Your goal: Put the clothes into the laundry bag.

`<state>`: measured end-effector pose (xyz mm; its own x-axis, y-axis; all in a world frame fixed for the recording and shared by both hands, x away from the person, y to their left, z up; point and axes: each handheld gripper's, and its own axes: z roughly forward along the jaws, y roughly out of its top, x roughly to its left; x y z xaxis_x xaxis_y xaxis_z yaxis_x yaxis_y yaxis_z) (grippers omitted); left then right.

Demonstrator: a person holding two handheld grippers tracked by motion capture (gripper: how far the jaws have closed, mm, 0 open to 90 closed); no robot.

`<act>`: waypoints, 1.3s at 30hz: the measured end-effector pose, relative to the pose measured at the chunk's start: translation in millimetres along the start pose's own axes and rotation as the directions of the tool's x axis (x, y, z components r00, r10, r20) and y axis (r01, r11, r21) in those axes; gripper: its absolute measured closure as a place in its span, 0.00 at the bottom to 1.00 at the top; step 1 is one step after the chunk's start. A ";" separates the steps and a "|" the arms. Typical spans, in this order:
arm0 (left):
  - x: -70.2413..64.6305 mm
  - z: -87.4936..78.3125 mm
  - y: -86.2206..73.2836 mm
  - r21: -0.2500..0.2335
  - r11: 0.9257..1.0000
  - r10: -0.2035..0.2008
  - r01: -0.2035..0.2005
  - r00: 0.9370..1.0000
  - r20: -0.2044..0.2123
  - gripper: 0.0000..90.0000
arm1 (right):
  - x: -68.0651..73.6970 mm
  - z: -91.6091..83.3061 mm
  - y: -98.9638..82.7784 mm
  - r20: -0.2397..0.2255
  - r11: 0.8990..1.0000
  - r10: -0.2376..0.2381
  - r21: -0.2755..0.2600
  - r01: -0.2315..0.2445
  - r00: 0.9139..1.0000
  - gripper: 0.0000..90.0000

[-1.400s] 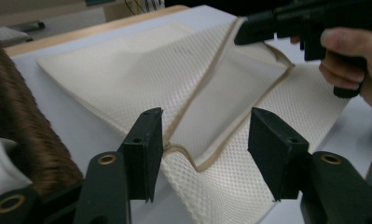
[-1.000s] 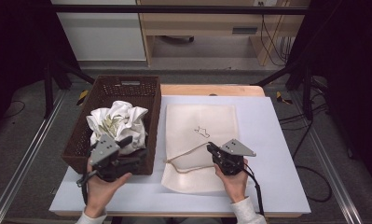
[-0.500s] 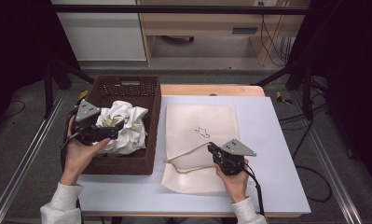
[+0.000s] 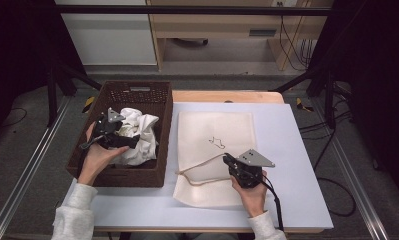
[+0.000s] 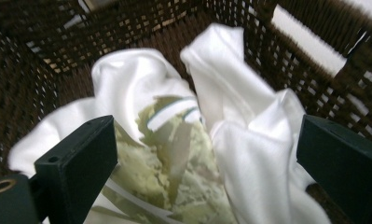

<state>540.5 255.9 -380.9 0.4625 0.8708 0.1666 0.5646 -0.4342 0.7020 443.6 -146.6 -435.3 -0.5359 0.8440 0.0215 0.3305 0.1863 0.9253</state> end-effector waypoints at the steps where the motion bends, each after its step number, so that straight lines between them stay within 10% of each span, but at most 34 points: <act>1: -1.1 0.7 0.5 0.004 1.000 0.010 -0.010 1.000 -0.001 0.03 | 0.1 0.2 -0.2 0.002 1.000 -0.003 0.003 0.003 1.000 0.96; 9: 0.4 19.3 -10.0 0.070 0.997 0.043 -0.038 0.997 -0.067 0.03 | -1.2 -0.2 -0.4 0.001 1.000 -0.001 0.008 0.001 1.000 0.96; 22: 4.7 36.9 -15.1 0.140 0.990 0.025 -0.019 0.999 -0.039 0.02 | -1.6 2.3 -2.1 -0.001 1.000 -0.005 0.026 0.005 1.000 0.96; 34: 5.7 35.6 -9.6 0.254 0.962 -0.072 0.096 0.992 -0.104 0.60 | -2.9 3.4 -3.3 -0.003 0.999 0.000 0.032 0.000 1.000 0.96; 39: 2.3 31.4 -8.8 0.230 0.969 -0.066 0.088 0.993 -0.102 0.75 | -3.7 2.9 -3.4 -0.003 0.999 0.006 0.033 -0.006 1.000 0.96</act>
<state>558.1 254.5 -408.5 0.3522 0.9165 0.1896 0.7454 -0.3972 0.5353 446.7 -148.9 -439.6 -0.5361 0.8437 0.0283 0.3593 0.1977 0.9121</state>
